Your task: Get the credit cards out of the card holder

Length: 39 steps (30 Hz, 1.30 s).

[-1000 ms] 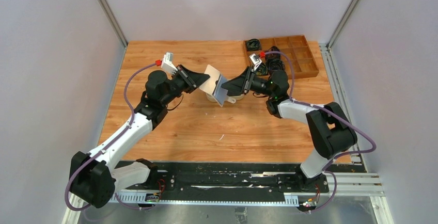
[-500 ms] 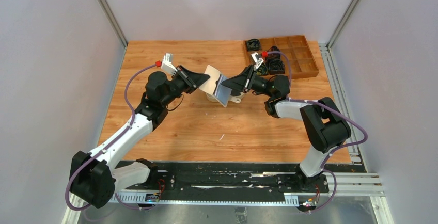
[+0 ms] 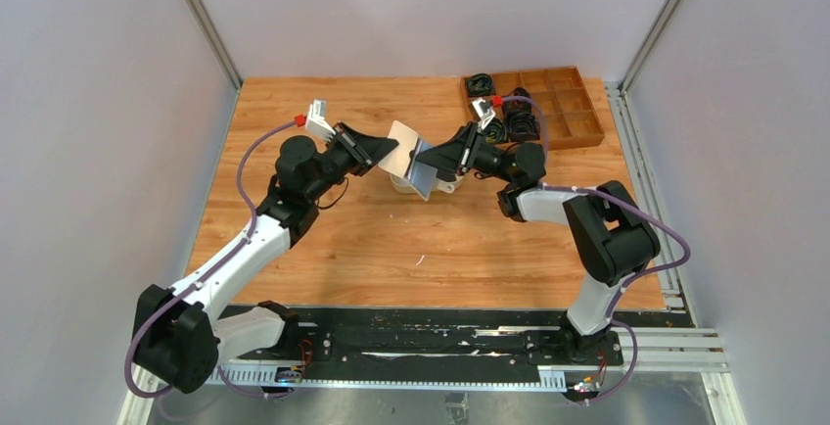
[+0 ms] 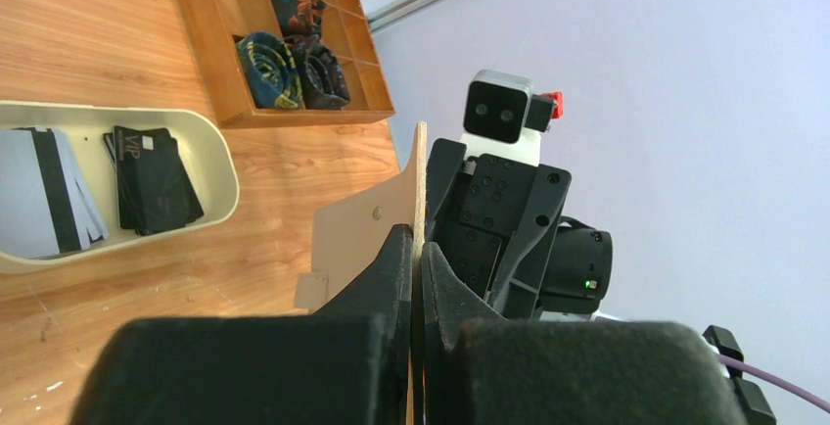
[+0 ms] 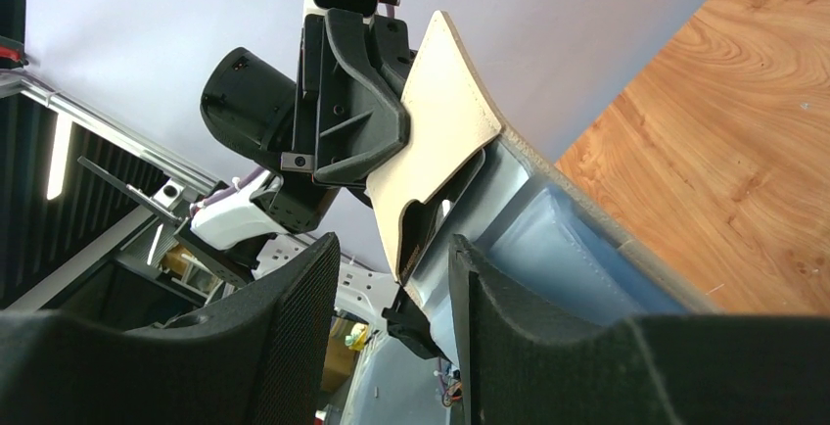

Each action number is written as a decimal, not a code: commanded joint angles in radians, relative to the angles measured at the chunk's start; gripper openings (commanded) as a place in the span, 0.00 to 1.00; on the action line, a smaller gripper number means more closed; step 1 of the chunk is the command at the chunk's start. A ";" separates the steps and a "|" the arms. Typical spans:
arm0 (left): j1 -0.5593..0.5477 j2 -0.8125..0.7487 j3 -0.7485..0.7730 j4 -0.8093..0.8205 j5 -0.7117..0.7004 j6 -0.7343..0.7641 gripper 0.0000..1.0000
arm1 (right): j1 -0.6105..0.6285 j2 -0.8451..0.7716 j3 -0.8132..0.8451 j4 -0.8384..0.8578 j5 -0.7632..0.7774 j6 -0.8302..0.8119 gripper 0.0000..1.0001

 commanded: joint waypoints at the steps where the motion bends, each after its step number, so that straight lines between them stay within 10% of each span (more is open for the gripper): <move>1: 0.007 0.013 -0.013 0.068 0.019 -0.021 0.00 | 0.022 0.030 0.038 0.060 -0.009 0.004 0.49; 39: 0.007 0.013 -0.059 0.113 0.028 -0.041 0.00 | 0.041 0.044 0.085 0.087 0.007 0.051 0.19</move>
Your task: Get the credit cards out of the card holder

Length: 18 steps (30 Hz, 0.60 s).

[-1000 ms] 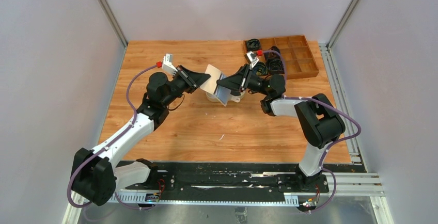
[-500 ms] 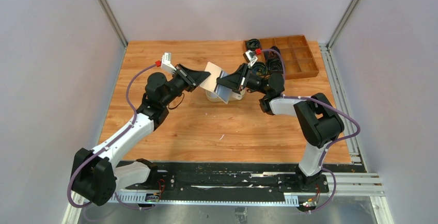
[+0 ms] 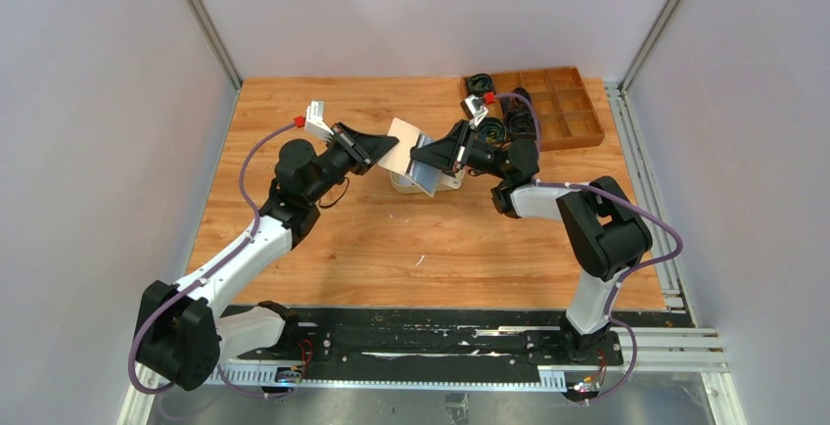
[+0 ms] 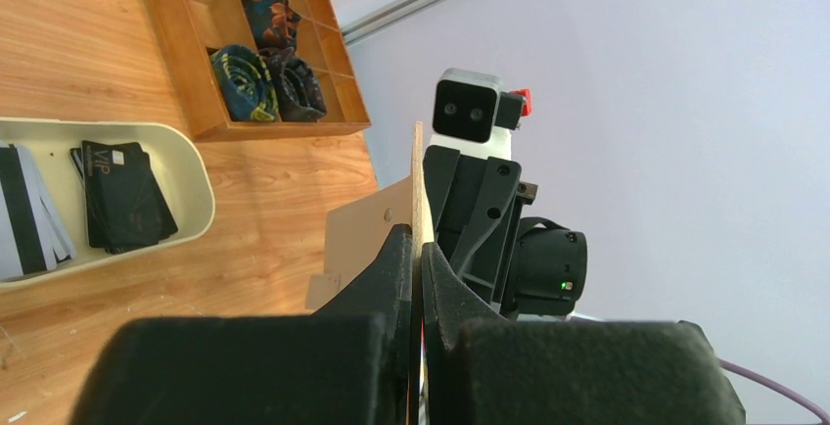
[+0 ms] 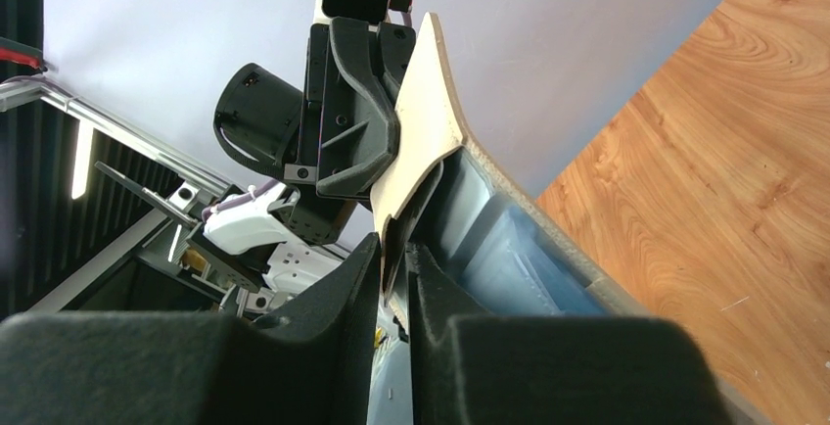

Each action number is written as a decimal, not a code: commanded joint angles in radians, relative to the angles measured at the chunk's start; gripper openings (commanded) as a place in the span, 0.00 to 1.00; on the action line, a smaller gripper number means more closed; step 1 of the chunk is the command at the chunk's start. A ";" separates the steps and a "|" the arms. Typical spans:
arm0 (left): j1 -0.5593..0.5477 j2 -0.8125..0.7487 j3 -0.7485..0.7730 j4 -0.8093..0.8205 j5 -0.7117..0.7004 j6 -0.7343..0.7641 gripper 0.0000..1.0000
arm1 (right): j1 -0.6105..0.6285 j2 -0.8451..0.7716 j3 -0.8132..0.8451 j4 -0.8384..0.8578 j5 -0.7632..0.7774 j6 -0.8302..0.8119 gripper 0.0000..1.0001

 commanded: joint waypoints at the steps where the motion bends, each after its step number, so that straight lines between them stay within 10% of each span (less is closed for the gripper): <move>1: 0.003 -0.005 -0.022 0.001 0.019 0.006 0.00 | 0.013 -0.005 0.027 0.081 0.003 0.012 0.18; 18: 0.003 -0.018 -0.039 0.001 0.023 0.010 0.00 | 0.001 0.000 0.044 0.090 0.010 0.026 0.17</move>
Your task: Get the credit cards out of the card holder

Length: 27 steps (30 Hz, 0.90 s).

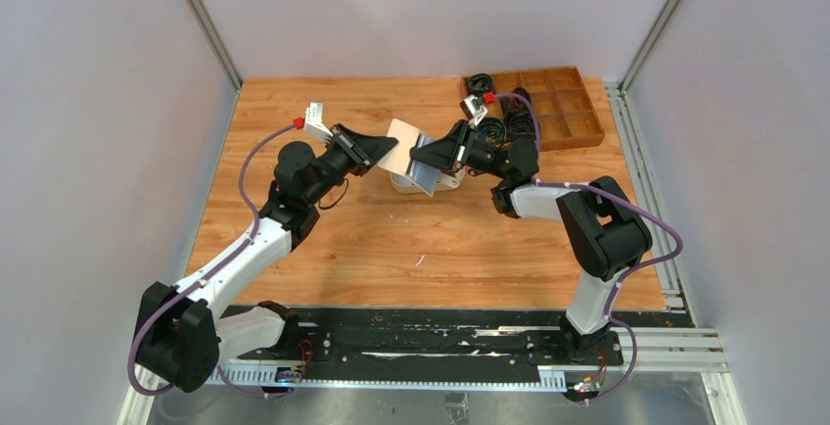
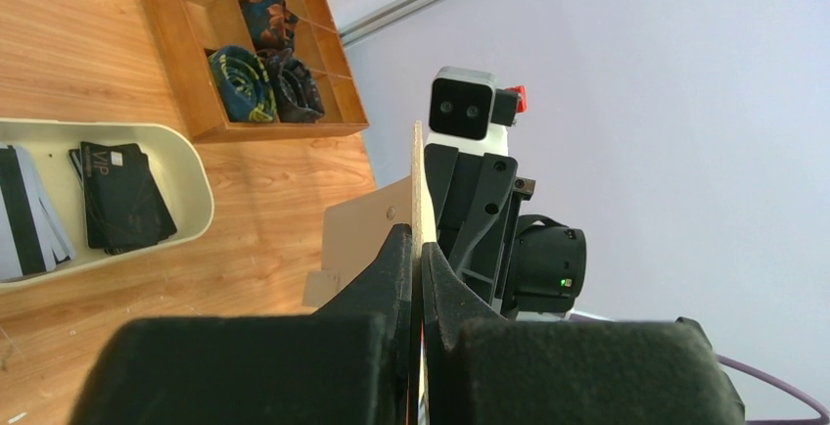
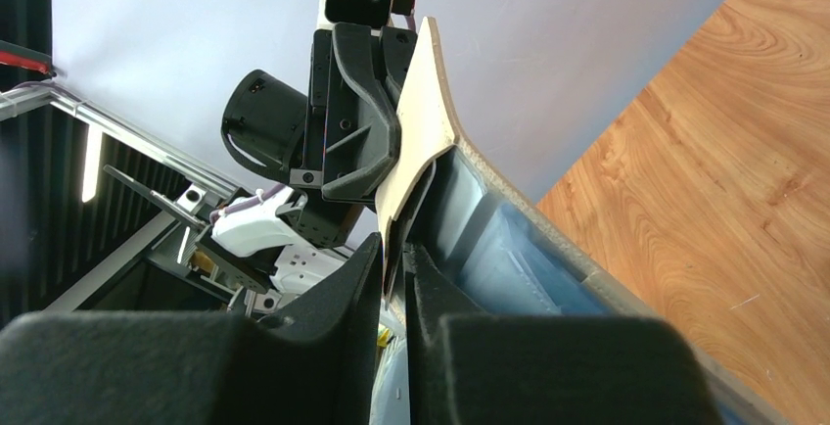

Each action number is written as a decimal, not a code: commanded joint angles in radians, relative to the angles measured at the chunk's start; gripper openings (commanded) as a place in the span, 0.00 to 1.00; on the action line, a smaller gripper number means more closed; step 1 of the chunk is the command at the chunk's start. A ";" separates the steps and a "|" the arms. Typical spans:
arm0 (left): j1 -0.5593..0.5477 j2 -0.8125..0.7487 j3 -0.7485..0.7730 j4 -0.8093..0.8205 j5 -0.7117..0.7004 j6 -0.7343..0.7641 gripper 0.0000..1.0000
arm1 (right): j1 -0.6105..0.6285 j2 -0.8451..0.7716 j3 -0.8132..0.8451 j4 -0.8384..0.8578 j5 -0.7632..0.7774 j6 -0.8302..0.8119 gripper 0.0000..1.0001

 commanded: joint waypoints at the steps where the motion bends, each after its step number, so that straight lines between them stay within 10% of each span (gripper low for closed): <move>1: 0.003 -0.010 -0.023 -0.018 0.022 0.009 0.00 | 0.002 0.000 0.043 0.090 0.010 0.005 0.17; 27: 0.003 -0.003 -0.031 -0.005 0.031 0.013 0.00 | -0.028 0.021 0.035 0.097 0.030 0.020 0.15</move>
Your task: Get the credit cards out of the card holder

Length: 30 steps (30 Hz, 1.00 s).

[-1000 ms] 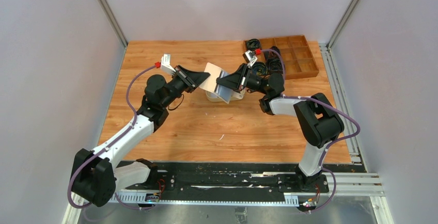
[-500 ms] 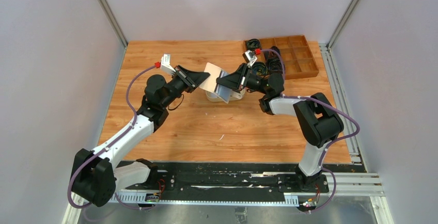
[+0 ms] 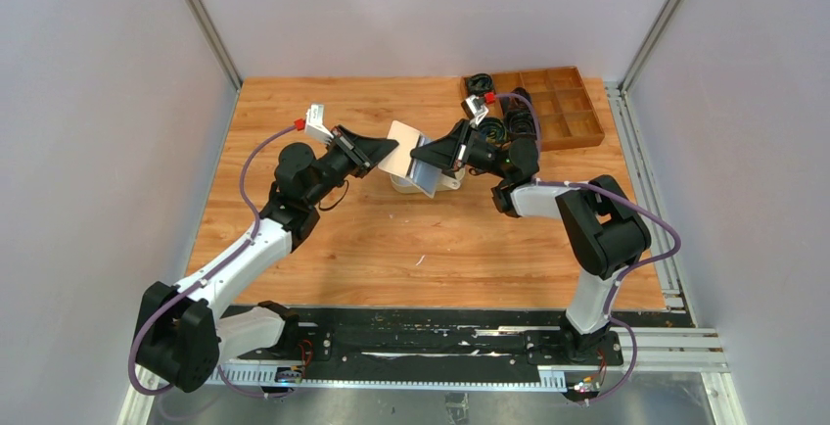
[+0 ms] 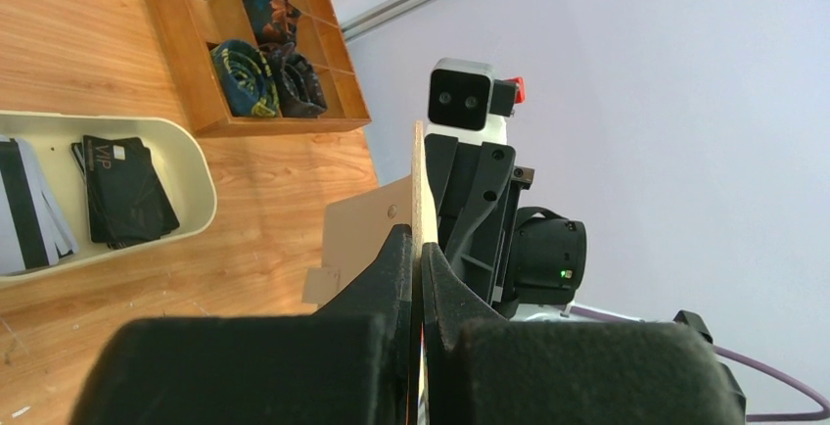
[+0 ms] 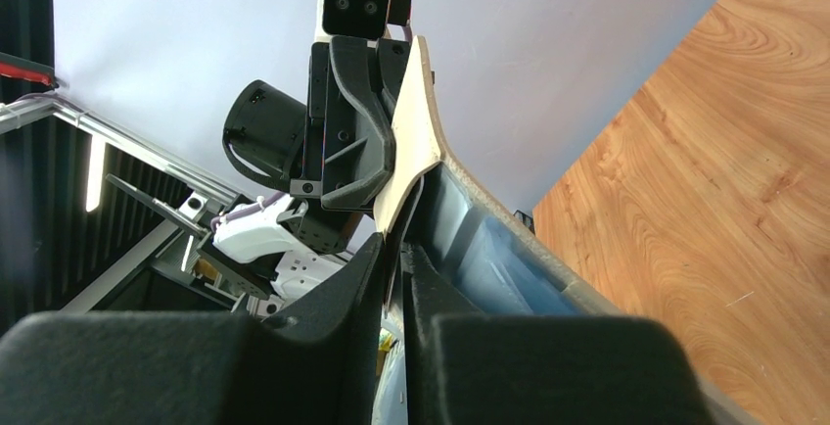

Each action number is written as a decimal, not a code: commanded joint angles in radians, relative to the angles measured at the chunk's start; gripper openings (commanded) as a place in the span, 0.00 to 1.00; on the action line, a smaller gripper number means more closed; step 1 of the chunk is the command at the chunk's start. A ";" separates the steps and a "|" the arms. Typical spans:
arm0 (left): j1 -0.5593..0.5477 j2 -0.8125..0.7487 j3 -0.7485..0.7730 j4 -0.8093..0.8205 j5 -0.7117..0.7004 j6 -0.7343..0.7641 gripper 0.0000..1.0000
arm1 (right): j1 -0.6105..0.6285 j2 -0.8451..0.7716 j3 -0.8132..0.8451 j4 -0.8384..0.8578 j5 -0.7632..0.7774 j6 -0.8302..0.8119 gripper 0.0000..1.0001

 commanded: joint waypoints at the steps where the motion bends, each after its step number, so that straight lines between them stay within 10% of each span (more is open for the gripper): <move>1: 0.003 -0.003 -0.018 -0.010 0.025 0.012 0.00 | -0.015 0.010 0.031 0.096 0.027 0.009 0.14; 18: 0.004 0.015 -0.009 -0.020 0.010 0.001 0.00 | -0.014 -0.002 0.027 0.089 0.013 0.004 0.00; 30: 0.012 0.005 -0.020 -0.025 -0.007 -0.016 0.24 | -0.016 -0.011 0.009 0.072 0.002 -0.005 0.00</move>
